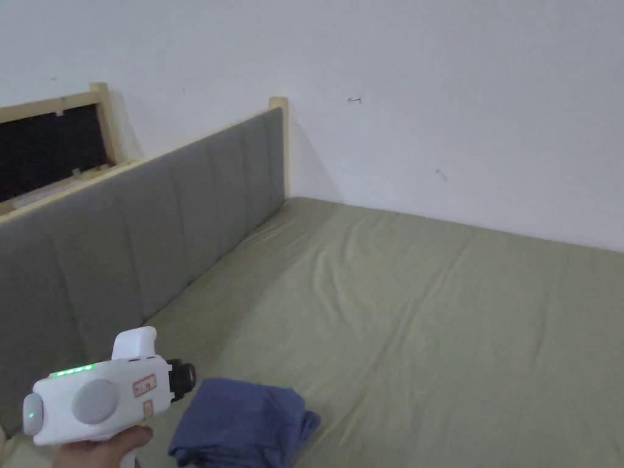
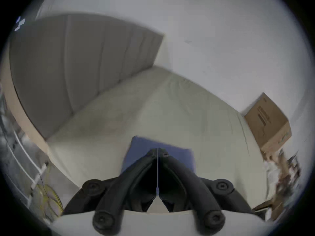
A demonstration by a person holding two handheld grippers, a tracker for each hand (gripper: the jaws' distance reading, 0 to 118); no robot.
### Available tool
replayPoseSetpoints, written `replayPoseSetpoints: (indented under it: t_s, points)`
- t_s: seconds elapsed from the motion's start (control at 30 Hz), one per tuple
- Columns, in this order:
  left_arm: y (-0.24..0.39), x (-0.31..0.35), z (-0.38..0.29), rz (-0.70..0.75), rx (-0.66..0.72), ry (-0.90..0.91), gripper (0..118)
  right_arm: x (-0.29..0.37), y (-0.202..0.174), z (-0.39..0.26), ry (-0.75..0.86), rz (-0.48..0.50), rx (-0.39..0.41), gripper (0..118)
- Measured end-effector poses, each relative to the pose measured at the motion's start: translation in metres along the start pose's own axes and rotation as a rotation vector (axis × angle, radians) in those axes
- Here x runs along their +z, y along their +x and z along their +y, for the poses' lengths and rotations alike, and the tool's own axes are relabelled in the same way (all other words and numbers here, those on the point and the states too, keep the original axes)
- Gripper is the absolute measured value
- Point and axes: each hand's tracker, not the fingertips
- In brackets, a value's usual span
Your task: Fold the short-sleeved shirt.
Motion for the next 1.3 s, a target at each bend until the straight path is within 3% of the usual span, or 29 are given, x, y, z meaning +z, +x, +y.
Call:
replayPoseSetpoints:
  t_s: [0.13,0.27,0.33,0.6,0.73,0.87,0.97,1.1,1.2,1.27,1.3]
  points:
    - [0.115,0.042,0.011,-0.072,-0.186,0.231,1,0.023,-0.008,0.077,0.234,-0.152,0.071,0]
    - [0.217,0.088,0.02,-0.207,-0.26,0.358,1,0.051,-0.024,0.133,0.407,-0.36,0.257,0]
    - [0.261,0.119,0.016,-0.217,-0.278,0.415,1,0.067,-0.026,0.143,0.471,-0.414,0.269,0]
    - [0.324,0.152,0.002,-0.193,-0.427,0.473,1,0.091,-0.023,0.146,0.491,-0.432,0.323,0]
    - [0.327,0.155,0.006,-0.202,-0.436,0.474,1,0.092,-0.018,0.154,0.5,-0.371,0.243,0]
    - [0.324,0.158,0.007,-0.218,-0.423,0.465,1,0.09,-0.028,0.155,0.499,-0.37,0.271,1]
    - [0.326,0.162,0.004,-0.213,-0.434,0.468,3,0.087,-0.034,0.154,0.492,-0.354,0.289,12]
    - [0.329,0.166,0.005,-0.229,-0.431,0.469,19,0.082,-0.039,0.154,0.48,-0.348,0.295,34]
    - [0.331,0.167,0.005,-0.233,-0.438,0.471,39,0.082,-0.043,0.152,0.467,-0.352,0.309,68]
    - [0.333,0.165,0.004,-0.237,-0.438,0.47,62,0.08,-0.041,0.152,0.463,-0.353,0.316,81]
    - [0.333,0.165,0.004,-0.241,-0.439,0.47,65,0.08,-0.041,0.152,0.464,-0.354,0.317,83]
